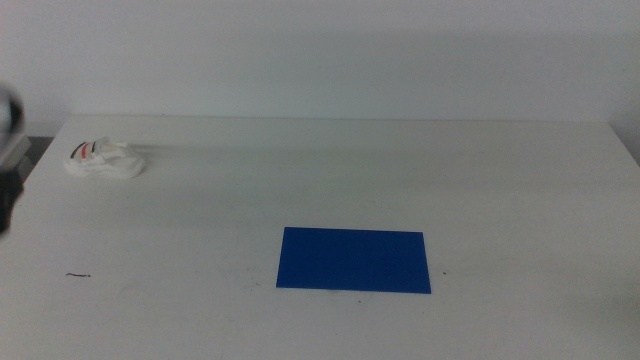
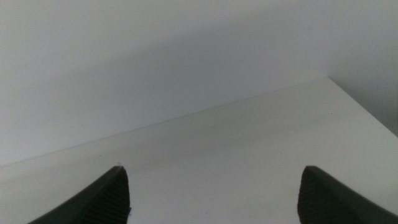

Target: Use one arm to grab the shoe from the table and place it on the mat.

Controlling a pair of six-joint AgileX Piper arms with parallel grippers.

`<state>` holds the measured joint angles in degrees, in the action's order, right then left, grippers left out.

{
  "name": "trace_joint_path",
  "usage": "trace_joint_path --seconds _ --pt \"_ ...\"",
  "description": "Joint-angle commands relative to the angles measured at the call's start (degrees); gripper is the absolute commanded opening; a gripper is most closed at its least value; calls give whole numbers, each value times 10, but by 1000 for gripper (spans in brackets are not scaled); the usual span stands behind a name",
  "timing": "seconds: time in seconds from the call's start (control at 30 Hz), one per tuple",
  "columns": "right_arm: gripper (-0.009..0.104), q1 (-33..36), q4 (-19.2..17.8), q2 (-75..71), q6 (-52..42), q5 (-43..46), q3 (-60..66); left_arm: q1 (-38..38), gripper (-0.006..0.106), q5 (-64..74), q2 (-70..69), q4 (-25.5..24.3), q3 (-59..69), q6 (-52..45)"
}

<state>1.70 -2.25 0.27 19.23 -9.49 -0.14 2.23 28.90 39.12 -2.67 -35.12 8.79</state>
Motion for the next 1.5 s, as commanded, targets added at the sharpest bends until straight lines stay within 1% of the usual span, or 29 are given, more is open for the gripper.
trace_joint_path --seconds 0.0,0.03,0.13,0.33,0.43,0.53,0.73,0.9,1.03,1.17,1.3,1.37,1.47 --pt "79 1 -6 -3 -1 5 1 2 94 37 90 -29 -64 101" --pt "79 1 -6 -3 -1 5 1 2 94 67 127 -30 -96 159" --pt "79 1 -6 -3 -1 5 1 2 94 157 231 -30 -198 274" --pt "79 1 -6 -3 -1 5 1 1 94 341 434 -27 -398 436" --pt "79 1 -6 -3 -1 5 1 1 94 397 523 -24 -499 496" --pt "79 1 -6 -3 -1 5 1 1 94 411 607 -30 -590 484" --pt "79 1 -6 -3 -1 5 1 9 94 411 743 -28 -761 480" --pt "79 1 -6 -3 -1 5 1 17 94 411 819 -6 -857 464" --pt "79 1 -6 -3 -1 5 1 25 94 411 858 5 -874 466" --pt "79 1 -6 -3 -1 5 1 46 94 411 887 43 -874 491" --pt "79 1 -6 -3 -1 5 1 52 94 411 910 33 -874 535" --pt "79 1 -6 -3 -1 5 1 54 94 411 924 39 -874 566" --pt "79 1 -6 -3 -1 5 1 57 94 411 942 58 -874 577"
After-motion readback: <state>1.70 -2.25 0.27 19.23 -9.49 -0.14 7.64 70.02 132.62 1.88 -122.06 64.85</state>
